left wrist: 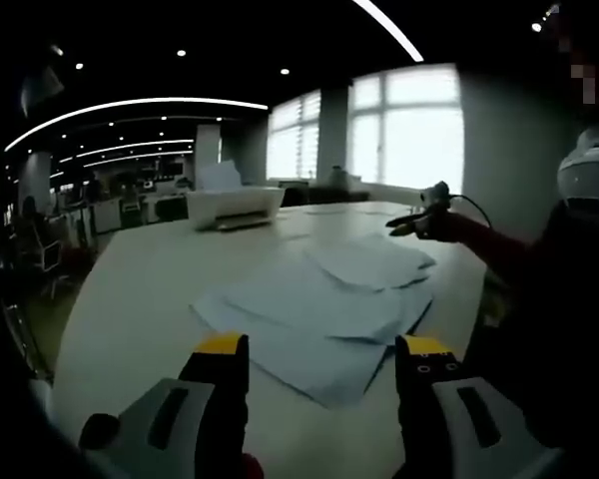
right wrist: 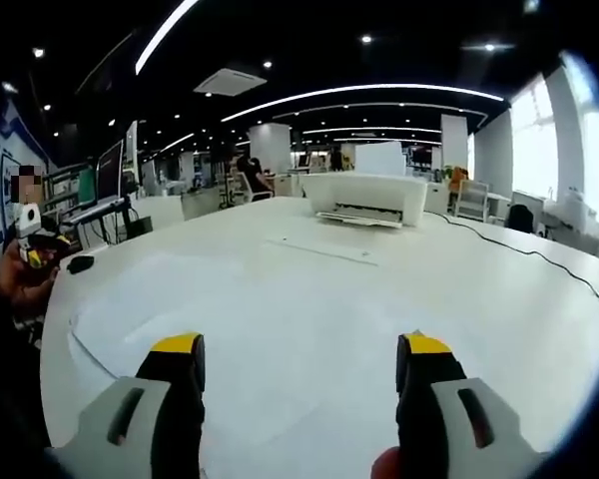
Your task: Organize the stack of printing papers by aligning and flattening the scattered papers on the table
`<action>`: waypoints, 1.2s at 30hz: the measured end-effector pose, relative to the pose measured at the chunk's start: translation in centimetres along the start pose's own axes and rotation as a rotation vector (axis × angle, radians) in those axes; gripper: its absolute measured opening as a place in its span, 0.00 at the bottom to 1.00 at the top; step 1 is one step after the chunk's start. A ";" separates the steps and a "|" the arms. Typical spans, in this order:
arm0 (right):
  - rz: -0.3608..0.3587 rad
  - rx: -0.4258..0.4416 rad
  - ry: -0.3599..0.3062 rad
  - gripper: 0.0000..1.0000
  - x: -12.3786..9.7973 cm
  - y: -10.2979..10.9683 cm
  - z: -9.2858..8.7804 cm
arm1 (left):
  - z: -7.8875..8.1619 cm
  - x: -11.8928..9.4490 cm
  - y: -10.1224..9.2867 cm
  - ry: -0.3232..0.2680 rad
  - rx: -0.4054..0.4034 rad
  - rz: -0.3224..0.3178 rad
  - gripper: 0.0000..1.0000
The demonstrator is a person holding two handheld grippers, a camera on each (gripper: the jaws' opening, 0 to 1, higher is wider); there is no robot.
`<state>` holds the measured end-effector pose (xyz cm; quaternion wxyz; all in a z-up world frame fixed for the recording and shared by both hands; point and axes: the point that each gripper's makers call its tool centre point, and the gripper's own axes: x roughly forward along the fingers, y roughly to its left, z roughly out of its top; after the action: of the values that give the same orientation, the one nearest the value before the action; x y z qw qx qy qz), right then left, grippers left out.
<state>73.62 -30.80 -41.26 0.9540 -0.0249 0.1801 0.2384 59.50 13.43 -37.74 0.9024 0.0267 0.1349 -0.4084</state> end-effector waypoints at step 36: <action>-0.013 0.017 0.001 0.69 1.2 -1.4 0.5 | 0.5 -0.2 -0.4 -0.005 0.013 -0.005 0.62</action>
<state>75.39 -31.44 -41.28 0.9556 -0.0183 0.1823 0.2308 59.20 13.27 -37.20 0.9015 0.0311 0.1299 -0.4116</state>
